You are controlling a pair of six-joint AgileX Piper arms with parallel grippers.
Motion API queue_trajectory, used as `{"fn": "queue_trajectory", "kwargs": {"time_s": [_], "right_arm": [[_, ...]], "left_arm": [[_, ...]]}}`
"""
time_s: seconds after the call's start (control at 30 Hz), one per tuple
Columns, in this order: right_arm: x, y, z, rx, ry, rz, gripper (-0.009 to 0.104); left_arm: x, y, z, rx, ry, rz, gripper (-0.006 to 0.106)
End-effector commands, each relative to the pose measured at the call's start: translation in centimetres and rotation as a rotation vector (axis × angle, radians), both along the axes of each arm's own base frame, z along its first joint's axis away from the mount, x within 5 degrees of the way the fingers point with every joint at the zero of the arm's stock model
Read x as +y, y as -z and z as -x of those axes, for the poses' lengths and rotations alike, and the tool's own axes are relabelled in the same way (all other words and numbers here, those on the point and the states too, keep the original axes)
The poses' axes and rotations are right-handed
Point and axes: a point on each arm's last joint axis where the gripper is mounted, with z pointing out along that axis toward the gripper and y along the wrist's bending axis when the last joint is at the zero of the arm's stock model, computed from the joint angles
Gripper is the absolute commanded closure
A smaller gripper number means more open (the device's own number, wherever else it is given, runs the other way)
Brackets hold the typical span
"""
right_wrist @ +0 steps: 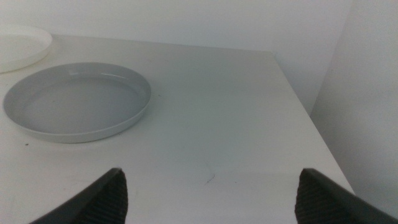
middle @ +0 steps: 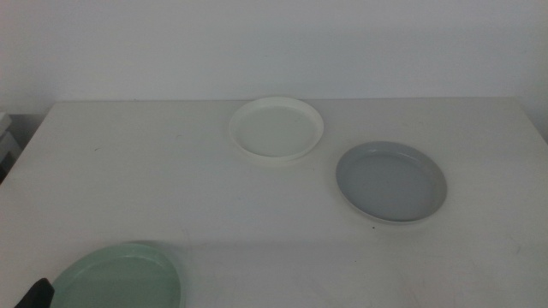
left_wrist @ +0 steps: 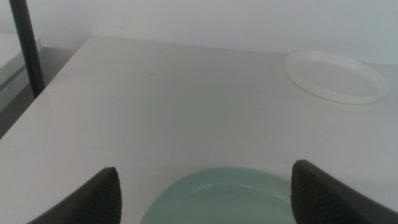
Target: Stack the three bowls on top of each other.
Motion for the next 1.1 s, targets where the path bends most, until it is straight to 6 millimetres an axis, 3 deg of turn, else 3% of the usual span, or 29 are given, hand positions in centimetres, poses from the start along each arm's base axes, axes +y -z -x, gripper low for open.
{"fn": "queue_trajectory", "kwargs": {"time_s": [0.0,0.13,0.33,0.77,0.9,1.07], "right_arm": [[0.0,-1.0,0.0,-0.1,-0.001,0.021,0.001],[0.0,-1.0,0.0,-0.1,-0.001,0.021,0.001],[0.0,-1.0,0.0,-0.1,-0.001,0.021,0.001],[0.0,-1.0,0.0,-0.1,-0.001,0.021,0.001],[0.0,-1.0,0.0,-0.1,-0.001,0.021,0.001],[0.0,-1.0,0.0,-0.1,-0.001,0.021,0.001]], "left_arm": [[0.0,-1.4,-0.3,-0.076,-0.003,0.011,-0.004],[0.0,-3.1,-0.6,-0.071,-0.003,0.011,-0.004],[-0.1,-7.8,-1.8,-0.04,-0.004,0.005,-0.004],[-0.1,-16.8,-3.6,0.375,-0.012,-0.015,-0.004],[-0.1,-17.7,-3.8,0.498,-0.014,-0.021,-0.004],[-0.1,-16.9,-3.6,0.635,-0.016,-0.028,-0.004]]}}
